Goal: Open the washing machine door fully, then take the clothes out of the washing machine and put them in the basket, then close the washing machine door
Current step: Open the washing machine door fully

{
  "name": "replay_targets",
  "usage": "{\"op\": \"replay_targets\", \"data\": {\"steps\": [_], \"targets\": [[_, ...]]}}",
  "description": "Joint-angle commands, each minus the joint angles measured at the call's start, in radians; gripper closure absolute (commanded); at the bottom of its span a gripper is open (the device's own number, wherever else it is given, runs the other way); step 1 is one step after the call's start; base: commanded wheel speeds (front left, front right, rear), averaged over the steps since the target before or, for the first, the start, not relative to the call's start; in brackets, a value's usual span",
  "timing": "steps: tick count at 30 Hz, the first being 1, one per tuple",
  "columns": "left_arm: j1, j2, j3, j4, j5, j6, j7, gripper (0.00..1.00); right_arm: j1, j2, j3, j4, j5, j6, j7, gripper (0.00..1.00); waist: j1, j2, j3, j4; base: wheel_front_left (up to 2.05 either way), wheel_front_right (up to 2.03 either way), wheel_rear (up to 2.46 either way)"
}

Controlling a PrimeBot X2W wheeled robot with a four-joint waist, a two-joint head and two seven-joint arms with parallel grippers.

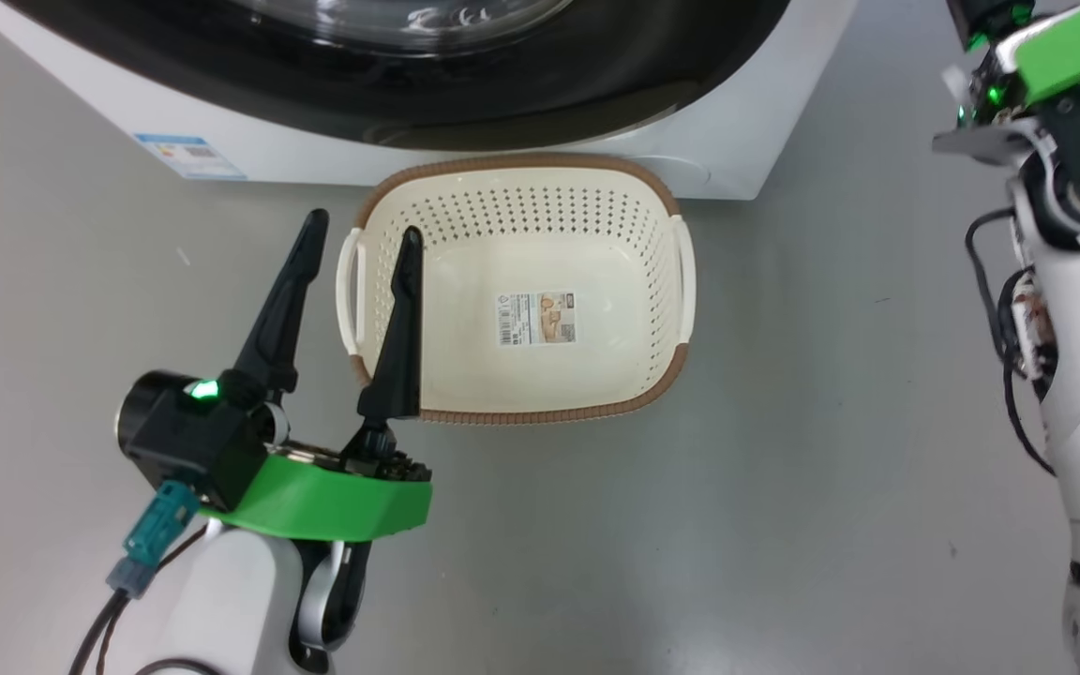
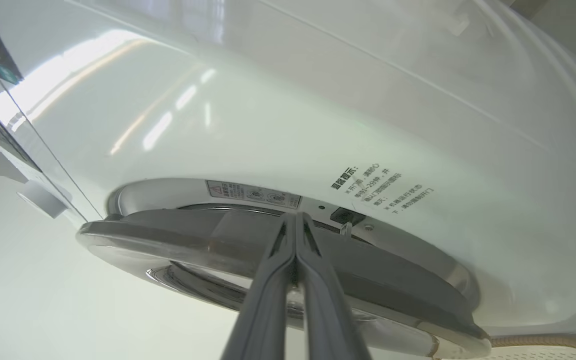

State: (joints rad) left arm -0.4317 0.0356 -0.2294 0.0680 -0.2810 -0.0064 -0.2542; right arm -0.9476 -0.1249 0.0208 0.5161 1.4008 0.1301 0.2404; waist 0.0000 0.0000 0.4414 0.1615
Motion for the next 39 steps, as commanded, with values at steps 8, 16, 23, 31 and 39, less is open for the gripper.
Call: {"op": "replay_targets", "data": {"steps": [8,16,23,31,39], "targets": [[-0.025,0.019,0.027,-0.031,-0.001,-0.003,-0.007,0.00,-0.109,-0.007,0.015,0.042,0.044,0.001,0.104,1.00,0.0000,0.0000,0.054,0.047,0.00,0.00,0.00],[-0.032,0.017,0.022,-0.030,-0.001,-0.007,-0.008,0.00,-0.191,-0.010,0.034,0.101,0.038,0.001,0.146,1.00,0.0000,0.0000,0.079,0.068,0.00,0.00,0.00],[-0.040,0.016,0.019,-0.007,-0.006,-0.011,-0.008,0.00,-0.232,-0.018,0.045,0.144,0.029,0.001,0.169,1.00,0.0000,0.0000,0.087,0.087,0.00,0.00,0.00],[-0.042,0.015,0.012,-0.002,-0.003,-0.009,-0.008,0.00,-0.261,-0.027,0.079,0.175,0.013,0.001,0.233,1.00,0.0000,0.0000,0.094,0.098,0.00,0.00,0.00],[-0.042,0.015,0.018,0.000,0.003,-0.005,-0.008,0.00,-0.262,-0.021,0.086,0.161,0.029,0.001,0.297,1.00,0.0000,0.0000,0.090,0.089,0.00,0.00,0.00]]}}
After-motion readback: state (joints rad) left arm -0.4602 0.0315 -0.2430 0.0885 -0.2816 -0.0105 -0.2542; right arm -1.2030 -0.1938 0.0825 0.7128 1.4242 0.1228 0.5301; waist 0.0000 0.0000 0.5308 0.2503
